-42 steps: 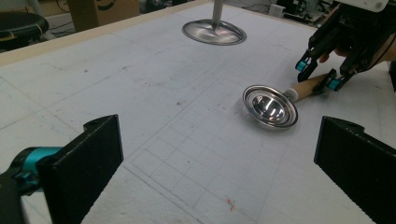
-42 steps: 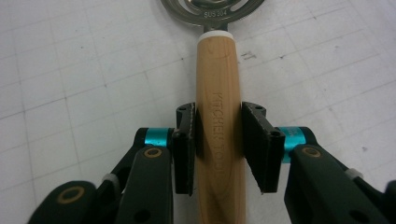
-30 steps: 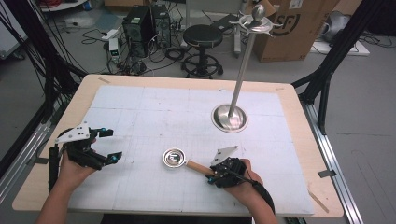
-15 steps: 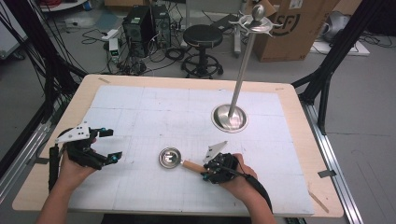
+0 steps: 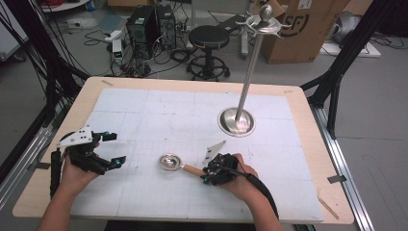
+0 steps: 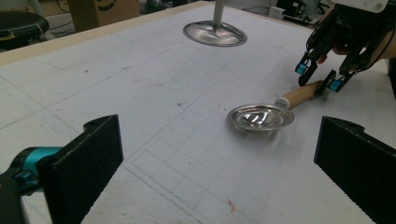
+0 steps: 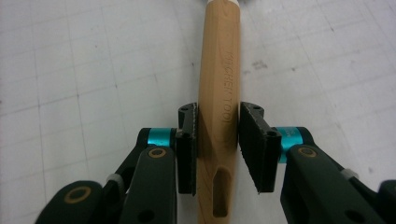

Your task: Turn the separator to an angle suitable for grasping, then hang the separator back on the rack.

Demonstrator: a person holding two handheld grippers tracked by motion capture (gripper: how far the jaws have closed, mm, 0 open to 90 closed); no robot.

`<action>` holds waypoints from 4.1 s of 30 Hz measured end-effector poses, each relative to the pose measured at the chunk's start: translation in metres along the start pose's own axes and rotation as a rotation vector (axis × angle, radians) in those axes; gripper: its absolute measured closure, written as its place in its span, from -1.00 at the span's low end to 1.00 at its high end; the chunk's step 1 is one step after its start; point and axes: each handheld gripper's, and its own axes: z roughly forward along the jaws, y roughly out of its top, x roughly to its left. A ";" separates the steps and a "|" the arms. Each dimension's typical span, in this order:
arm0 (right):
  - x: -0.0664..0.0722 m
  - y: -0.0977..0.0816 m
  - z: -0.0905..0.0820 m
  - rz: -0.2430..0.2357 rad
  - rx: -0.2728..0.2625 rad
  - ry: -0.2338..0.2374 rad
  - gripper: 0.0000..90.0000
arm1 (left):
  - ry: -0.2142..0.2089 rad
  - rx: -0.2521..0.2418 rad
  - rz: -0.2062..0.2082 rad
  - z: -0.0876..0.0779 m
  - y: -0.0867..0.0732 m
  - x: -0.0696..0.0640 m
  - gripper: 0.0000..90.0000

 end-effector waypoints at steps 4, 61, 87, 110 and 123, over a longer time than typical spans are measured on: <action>0.004 0.013 0.008 -0.054 0.006 0.017 0.50 | 0.001 0.003 0.002 0.000 0.000 0.000 -0.96; -0.012 -0.079 -0.092 0.243 -0.564 -0.123 -0.47 | -0.032 0.008 -0.003 0.002 0.000 -0.002 -0.96; -0.018 -0.090 -0.095 0.287 -0.629 -0.155 -0.77 | -0.047 0.004 -0.003 0.003 0.001 -0.001 -0.96; -0.020 -0.090 -0.091 0.284 -0.585 -0.170 -0.77 | -0.091 0.093 0.065 0.020 0.016 -0.013 -0.96; -0.020 -0.087 -0.086 0.279 -0.552 -0.167 -0.76 | -0.150 0.273 0.198 0.060 0.053 -0.034 -0.96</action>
